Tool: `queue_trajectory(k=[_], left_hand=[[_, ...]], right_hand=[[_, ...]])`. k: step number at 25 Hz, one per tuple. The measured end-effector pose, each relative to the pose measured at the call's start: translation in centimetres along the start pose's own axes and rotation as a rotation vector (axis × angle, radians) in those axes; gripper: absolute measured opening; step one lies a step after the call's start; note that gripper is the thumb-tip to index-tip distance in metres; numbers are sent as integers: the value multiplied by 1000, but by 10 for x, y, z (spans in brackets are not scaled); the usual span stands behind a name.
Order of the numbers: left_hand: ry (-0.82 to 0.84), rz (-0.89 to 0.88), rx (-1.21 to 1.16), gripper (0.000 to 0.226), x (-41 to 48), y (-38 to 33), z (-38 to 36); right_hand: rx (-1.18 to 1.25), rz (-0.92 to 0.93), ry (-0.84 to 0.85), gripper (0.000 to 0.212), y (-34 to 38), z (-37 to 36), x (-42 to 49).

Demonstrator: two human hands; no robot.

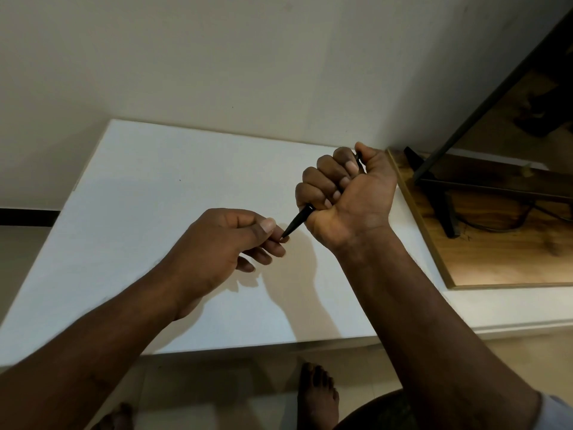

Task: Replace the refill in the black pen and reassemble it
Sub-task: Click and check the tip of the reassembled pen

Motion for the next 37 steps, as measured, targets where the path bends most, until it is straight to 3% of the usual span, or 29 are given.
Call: queue_trajectory(k=[15, 27, 32, 37], left_hand=[[33, -40, -51, 29, -2, -3, 2], [35, -105, -56, 10, -6, -7, 1], [35, -140, -79, 34, -8, -9, 0], [36, -181, -81, 41, -9, -12, -3]], right_hand=[[140, -38, -26, 38, 7, 4, 2], [245, -126, -43, 41, 10, 2, -4], [310, -229, 37, 51, 13, -4, -10], [285, -255, 58, 52, 10, -6, -15]])
Point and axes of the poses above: each hand's wrist, its own x-axis towards the middle knuckle, its own z-axis out of the back of the hand, y = z × x, the point moved 3 cm from there along x, towards the middle knuckle, and after that the axes turned 12 degrees about -y, right-handed, at the moved point
